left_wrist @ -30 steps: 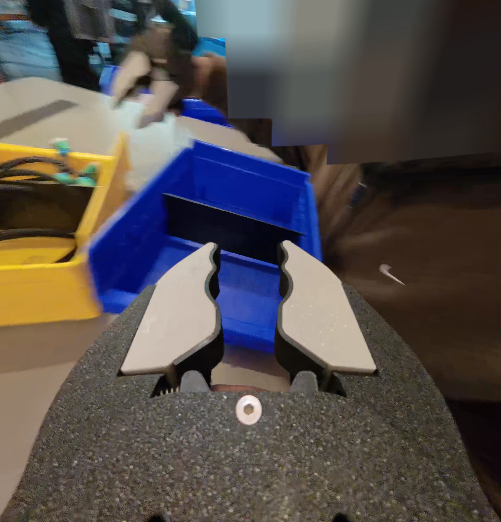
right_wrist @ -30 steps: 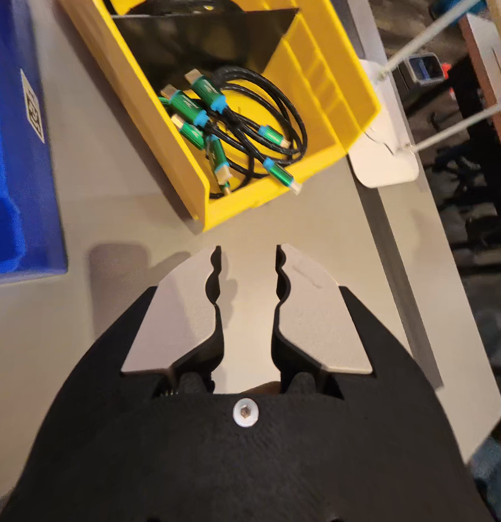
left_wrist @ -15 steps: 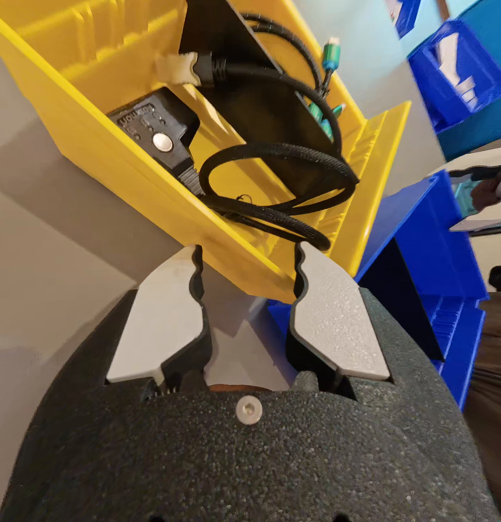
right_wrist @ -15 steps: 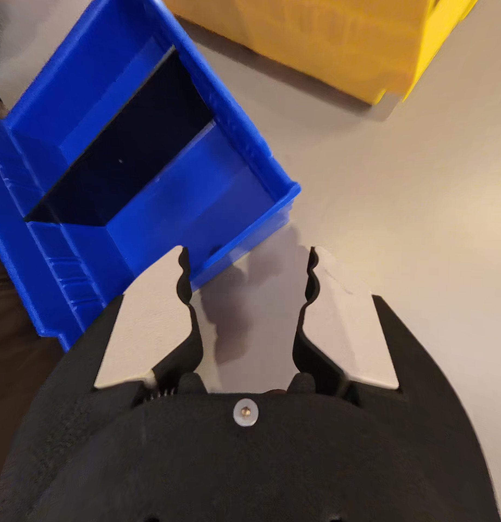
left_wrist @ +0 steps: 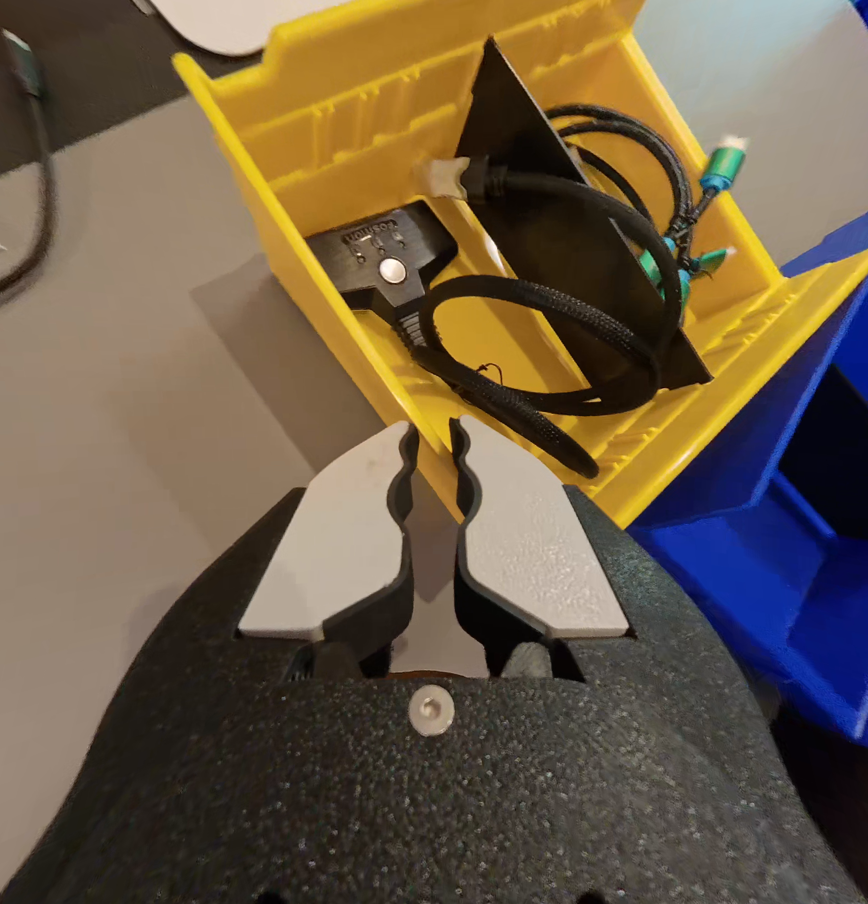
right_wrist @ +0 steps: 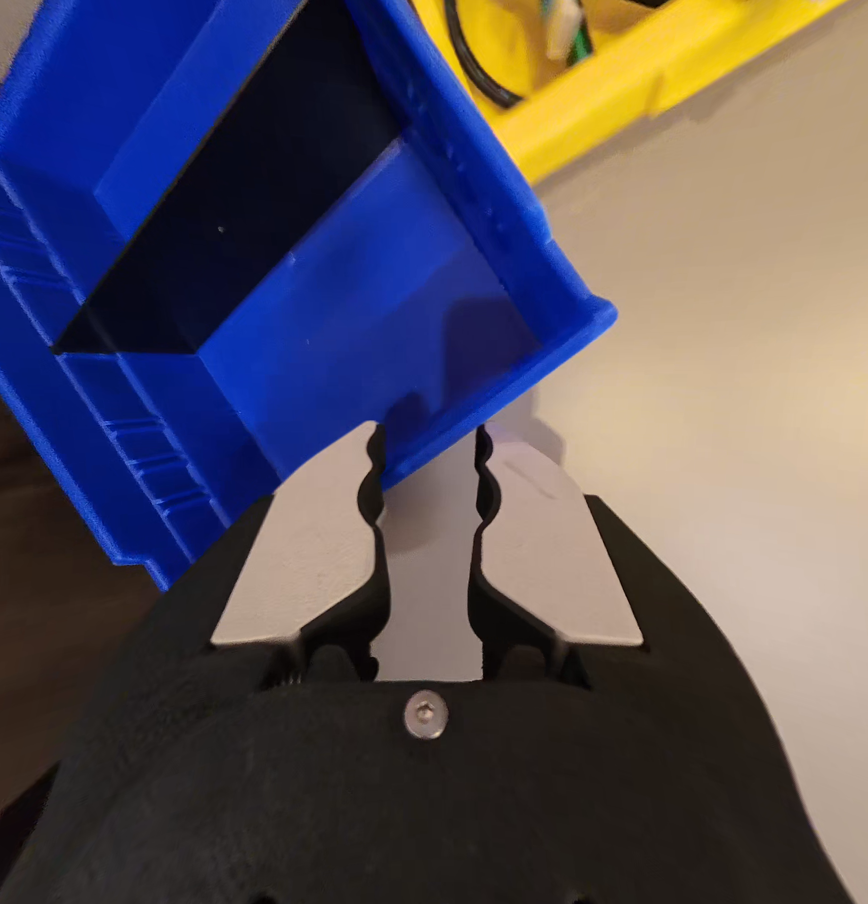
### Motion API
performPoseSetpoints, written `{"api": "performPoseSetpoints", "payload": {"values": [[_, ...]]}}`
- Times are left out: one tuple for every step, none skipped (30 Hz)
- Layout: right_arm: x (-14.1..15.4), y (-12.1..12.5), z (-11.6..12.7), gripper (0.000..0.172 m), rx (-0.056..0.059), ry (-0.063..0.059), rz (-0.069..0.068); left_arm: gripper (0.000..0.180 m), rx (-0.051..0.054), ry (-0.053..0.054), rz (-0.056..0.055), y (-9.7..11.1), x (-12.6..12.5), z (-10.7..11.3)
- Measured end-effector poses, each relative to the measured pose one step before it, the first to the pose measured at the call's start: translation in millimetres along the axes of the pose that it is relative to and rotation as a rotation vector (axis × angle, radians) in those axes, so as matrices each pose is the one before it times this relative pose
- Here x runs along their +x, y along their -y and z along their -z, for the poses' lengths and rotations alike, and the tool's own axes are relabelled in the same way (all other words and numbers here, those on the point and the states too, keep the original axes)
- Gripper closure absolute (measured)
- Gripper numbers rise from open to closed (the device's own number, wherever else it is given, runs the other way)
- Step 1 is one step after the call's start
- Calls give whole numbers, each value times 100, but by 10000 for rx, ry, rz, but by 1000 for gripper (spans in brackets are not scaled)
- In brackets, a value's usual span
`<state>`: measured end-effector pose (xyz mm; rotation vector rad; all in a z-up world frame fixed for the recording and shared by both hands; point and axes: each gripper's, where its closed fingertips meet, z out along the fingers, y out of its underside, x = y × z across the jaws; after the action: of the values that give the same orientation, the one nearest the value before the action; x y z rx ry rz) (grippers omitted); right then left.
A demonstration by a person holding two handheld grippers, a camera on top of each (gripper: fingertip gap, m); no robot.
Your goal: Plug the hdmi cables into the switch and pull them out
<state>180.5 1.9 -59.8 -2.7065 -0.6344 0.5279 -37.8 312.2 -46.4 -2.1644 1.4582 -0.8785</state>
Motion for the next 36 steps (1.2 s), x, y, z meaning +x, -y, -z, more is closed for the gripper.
{"api": "performPoseSetpoints", "payload": {"values": [[512, -467, 404, 141, -200, -107, 125, 168, 53, 123, -24, 65, -518, 222], [568, -425, 410, 146, -132, -177, 124, 168, 33, 126, -47, -32, -592, 258], [695, -534, 398, 147, -179, -255, 109, 169, 45, 108, -2, -68, -668, 320], [685, -656, 389, 147, -225, -220, 123, 169, 50, 57, -13, -95, -661, 358], [735, -719, 380, 147, -243, -206, 121, 169, 50, 57, -103, -146, -695, 405], [794, -739, 365, 147, -234, -201, 104, 169, -15, 36, -118, -272, -737, 432], [839, -761, 340, 147, -235, -179, 99, 168, -18, 32, -198, -318, -760, 495], [918, -765, 320, 147, -239, -185, 93, 168, 2, 46, -252, -344, -787, 536], [1041, -737, 294, 147, -233, -214, -7, 168, -21, 30, -180, -432, -788, 609], [1098, -699, 249, 148, -236, -265, 1, 168, -47, 61, -108, -486, -848, 650], [1044, -732, 210, 148, -258, -255, 102, 168, -62, 56, -81, -549, -811, 681], [970, -697, 160, 148, -251, -223, 112, 168, -103, 41, -101, -634, -748, 685], [949, -604, 101, 148, -194, -201, 57, 168, -142, 61, -182, -681, -723, 700], [938, -534, 41, 148, -159, -186, -17, 168, -163, 75, -202, -718, -695, 702], [953, -460, 18, 148, -129, -212, -2, 168, -228, 106, -217, -782, -731, 707], [966, -432, -10, 148, -142, -255, 17, 168, -297, 119, -194, -838, -741, 690], [925, -443, -52, 148, -173, -270, 65, 168, -350, 158, -260, -874, -743, 678], [879, -410, -57, 147, -166, -288, 204, 168, -394, 187, -306, -930, -770, 628], [801, -366, -80, 146, -132, -302, 333, 168, -431, 164, -322, -976, -718, 582], [666, -310, -108, 145, -86, -229, 272, 168, -446, 139, -395, -1008, -635, 524], [576, -211, -108, 145, -24, -155, 164, 168, -457, 132, -295, -1009, -629, 455], [567, -126, -120, 145, 8, -181, 146, 168, -468, 131, -193, -962, -617, 367], [581, -99, -142, 144, -2, -234, 164, 168, -442, 135, -292, -898, -584, 302], [595, -117, -153, 144, -41, -276, 141, 168, -415, 135, -322, -842, -558, 217], [620, -183, -152, 144, -119, -302, 132, 168, -385, 124, -268, -742, -548, 142], [635, -221, -175, 143, -151, -325, 162, 169, -293, 97, -244, -563, -513, 102], [618, -233, -195, 142, -158, -315, 168, 169, -254, 90, -210, -478, -523, 48], [626, -207, -227, 142, -137, -304, 169, 168, -225, 114, -210, -380, -555, -23], [589, -158, -235, 141, -100, -273, 194, 168, -206, 145, -230, -287, -563, -74], [542, -127, -228, 141, -74, -225, 188, 168, -186, 158, -214, -205, -576, -112], [481, -131, -212, 141, -74, -170, 178, 168, -102, 136, -154, -53, -533, -107], [425, -122, -195, 141, -75, -127, 172, 169, -101, 106, -147, -12, -483, -103], [381, -86, -173, 142, -55, -110, 184, 169, -103, 130, -228, 0, -433, -128], [359, -68, -157, 143, -51, -88, 127, 169, -71, 146, -254, 43, -410, -111], [296, -67, -147, 144, -60, -39, 46, 169, -6, 111, -209, 109, -347, -99], [283, -65, -120, 145, -51, -45, 50, 169, -7, 68, -164, 73, -279, -84]]}}
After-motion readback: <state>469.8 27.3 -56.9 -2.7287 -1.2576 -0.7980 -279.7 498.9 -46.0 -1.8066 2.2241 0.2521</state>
